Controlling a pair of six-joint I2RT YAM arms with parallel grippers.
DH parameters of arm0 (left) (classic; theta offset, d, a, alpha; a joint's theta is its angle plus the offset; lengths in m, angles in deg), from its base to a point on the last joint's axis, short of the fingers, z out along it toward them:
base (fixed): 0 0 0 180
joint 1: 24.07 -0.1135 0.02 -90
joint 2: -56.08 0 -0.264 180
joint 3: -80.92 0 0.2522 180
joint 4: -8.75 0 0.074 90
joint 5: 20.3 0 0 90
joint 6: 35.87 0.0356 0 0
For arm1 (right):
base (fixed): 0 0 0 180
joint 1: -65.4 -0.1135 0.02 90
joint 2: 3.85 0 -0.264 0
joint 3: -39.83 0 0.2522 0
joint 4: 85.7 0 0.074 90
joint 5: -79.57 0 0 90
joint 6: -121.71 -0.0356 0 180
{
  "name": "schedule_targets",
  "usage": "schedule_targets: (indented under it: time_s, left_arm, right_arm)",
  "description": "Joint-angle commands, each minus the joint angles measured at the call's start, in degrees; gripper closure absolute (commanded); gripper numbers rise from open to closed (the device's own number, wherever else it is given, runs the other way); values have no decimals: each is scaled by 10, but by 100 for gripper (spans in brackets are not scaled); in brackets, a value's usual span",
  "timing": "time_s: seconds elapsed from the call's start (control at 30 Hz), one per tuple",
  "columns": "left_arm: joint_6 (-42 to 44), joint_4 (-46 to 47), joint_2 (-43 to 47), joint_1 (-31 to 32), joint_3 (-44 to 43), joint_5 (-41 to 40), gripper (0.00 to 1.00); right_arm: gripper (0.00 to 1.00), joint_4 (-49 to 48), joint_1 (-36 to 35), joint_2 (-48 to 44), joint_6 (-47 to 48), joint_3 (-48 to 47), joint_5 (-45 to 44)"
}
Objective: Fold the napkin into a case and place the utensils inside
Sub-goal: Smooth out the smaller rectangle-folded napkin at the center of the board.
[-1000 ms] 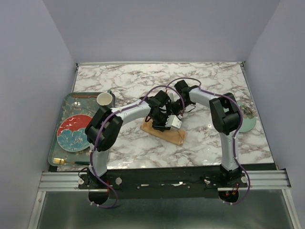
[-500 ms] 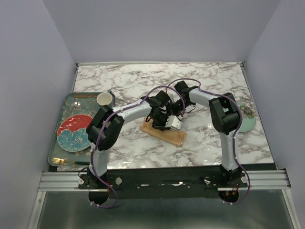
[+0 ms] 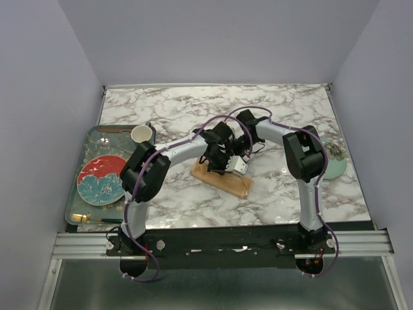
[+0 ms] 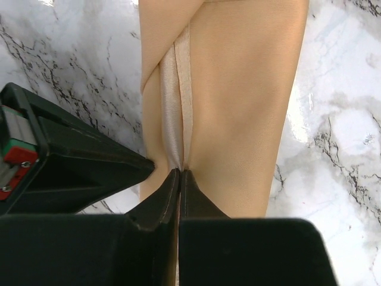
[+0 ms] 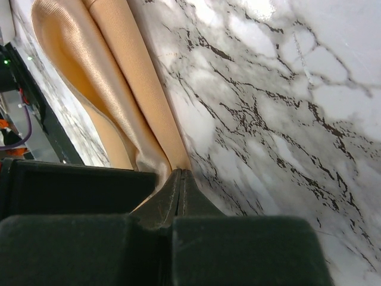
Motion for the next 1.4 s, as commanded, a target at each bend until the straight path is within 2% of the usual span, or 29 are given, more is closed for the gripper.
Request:
schedule_targets:
  time_s: [0.0,0.23,0.7,0.8,0.97,1.17,1.37]
  left_arm:
    - [-5,-3,-11,4,-24,16,95]
    - [-7,-3,-20,7,-35,14,99]
    - [-21,36,-28,9,-19,-19,99]
    - [-8,32,-29,9,-7,-28,96]
    - [-6,32,-28,9,7,-38,88]
    - [-17,49,-20,9,15,-47,78]
    - [-90,67,11,9,-18,-38,60]
  right_arm:
    - [99,9,-5,13,11,10,14]
    - [99,8,-11,14,11,10,16]
    - [99,7,-15,12,10,8,19]
    - [99,9,-15,8,11,2,9]
    - [86,35,-7,-21,18,-25,-15]
    - [77,78,4,-41,42,-35,-27]
    - [66,114,42,-62,36,-61,-24]
